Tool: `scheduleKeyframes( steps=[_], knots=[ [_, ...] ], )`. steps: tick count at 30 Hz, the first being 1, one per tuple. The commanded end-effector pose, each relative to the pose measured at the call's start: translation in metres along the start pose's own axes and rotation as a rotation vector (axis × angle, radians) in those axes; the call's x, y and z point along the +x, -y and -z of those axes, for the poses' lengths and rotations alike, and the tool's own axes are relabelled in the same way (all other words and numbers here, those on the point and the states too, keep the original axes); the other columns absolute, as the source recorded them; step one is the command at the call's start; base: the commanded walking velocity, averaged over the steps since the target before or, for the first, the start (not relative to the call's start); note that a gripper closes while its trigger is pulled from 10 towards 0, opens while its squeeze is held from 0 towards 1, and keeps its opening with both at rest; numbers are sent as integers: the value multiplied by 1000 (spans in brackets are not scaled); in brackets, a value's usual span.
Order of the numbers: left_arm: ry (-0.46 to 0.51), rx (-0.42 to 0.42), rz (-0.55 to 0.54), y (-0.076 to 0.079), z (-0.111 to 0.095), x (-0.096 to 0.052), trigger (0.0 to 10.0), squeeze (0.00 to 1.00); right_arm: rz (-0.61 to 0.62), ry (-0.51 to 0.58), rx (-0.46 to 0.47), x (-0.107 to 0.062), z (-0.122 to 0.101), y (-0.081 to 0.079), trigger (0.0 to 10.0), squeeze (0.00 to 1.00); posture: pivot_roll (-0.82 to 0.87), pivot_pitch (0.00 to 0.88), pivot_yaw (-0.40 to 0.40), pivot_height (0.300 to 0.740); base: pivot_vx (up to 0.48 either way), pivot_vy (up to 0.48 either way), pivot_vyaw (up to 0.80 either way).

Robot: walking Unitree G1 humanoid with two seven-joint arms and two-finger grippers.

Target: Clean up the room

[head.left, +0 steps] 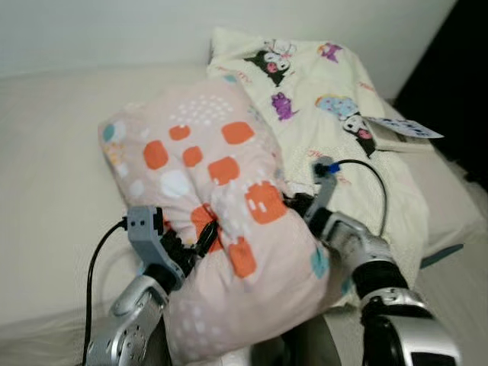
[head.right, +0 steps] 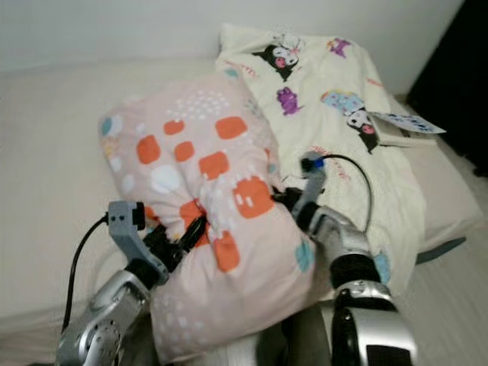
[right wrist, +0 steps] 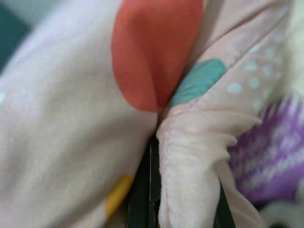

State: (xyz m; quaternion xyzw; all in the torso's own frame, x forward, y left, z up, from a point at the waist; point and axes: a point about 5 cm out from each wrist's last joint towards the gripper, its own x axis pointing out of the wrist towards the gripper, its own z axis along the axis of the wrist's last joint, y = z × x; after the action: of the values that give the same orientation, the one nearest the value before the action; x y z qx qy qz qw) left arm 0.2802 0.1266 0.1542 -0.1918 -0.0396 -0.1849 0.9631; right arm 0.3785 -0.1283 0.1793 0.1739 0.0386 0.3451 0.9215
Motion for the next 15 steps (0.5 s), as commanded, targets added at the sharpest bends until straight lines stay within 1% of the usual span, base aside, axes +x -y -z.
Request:
scheduleKeyframes(
  steps=[1, 2, 3, 4, 5, 6, 7, 8, 9, 10, 11, 12, 13, 15],
  knots=[
    [15, 37, 98, 25, -4, 8, 4549, 455, -57, 34, -57, 16, -5, -26, 10000, 0, -49, 156, -48, 581, 0, 0, 0],
    [37, 93, 46, 26, -11, 11, 10000, 161, 34, 73, -135, 21, -15, -35, 10000, 0, -54, 148, -46, 581, 0, 0, 0],
    [37, 93, 46, 26, -11, 11, 10000, 161, 34, 73, -135, 21, -15, -35, 10000, 0, -54, 148, -46, 581, 0, 0, 0],
    [34, 121, 8, 24, -12, 12, 10000, 0, 83, 58, -175, 22, -15, -36, 10000, 0, -58, 145, -44, 581, 0, 0, 0],
    [34, 121, 8, 24, -12, 12, 10000, 0, 83, 58, -175, 22, -15, -36, 10000, 0, -58, 145, -44, 581, 0, 0, 0],
    [30, 142, -19, 21, -13, 14, 10000, 0, 107, 44, -188, 23, -15, -37, 10000, 0, -58, 143, -44, 581, 0, 0, 0],
    [16, 188, -60, 17, -14, 16, 10000, 0, 144, 69, -142, 21, -17, -39, 10000, 0, -59, 140, -43, 581, 0, 0, 0],
    [16, 188, -60, 17, -14, 16, 10000, 0, 144, 69, -142, 21, -17, -39, 10000, 0, -59, 140, -43, 581, 0, 0, 0],
    [22, 204, -86, 14, -14, 16, 10000, 0, 162, 93, -165, 20, -20, -38, 10000, 0, -60, 132, -38, 581, 0, 0, 0],
    [22, 204, -86, 14, -14, 16, 10000, 0, 162, 93, -165, 20, -20, -38, 10000, 0, -60, 132, -38, 581, 0, 0, 0],
    [32, 223, -120, 10, -16, 16, 10000, 0, 215, 139, -209, 17, -24, -38, 10000, 0, -64, 129, -35, 581, 0, 0, 0],
    [32, 223, -120, 10, -16, 16, 10000, 0, 215, 139, -209, 17, -24, -38, 10000, 0, -64, 129, -35, 581, 0, 0, 0],
    [44, 236, -151, 7, -17, 16, 10000, 0, 255, 179, -248, 15, -27, -37, 10000, 0, -64, 129, -35, 581, 0, 0, 0],
    [51, 254, -192, 3, -18, 15, 10000, 0, 313, 248, -263, 10, -31, -38, 10000, 0, -61, 124, -31, 581, 0, 0, 0]
  ],
)
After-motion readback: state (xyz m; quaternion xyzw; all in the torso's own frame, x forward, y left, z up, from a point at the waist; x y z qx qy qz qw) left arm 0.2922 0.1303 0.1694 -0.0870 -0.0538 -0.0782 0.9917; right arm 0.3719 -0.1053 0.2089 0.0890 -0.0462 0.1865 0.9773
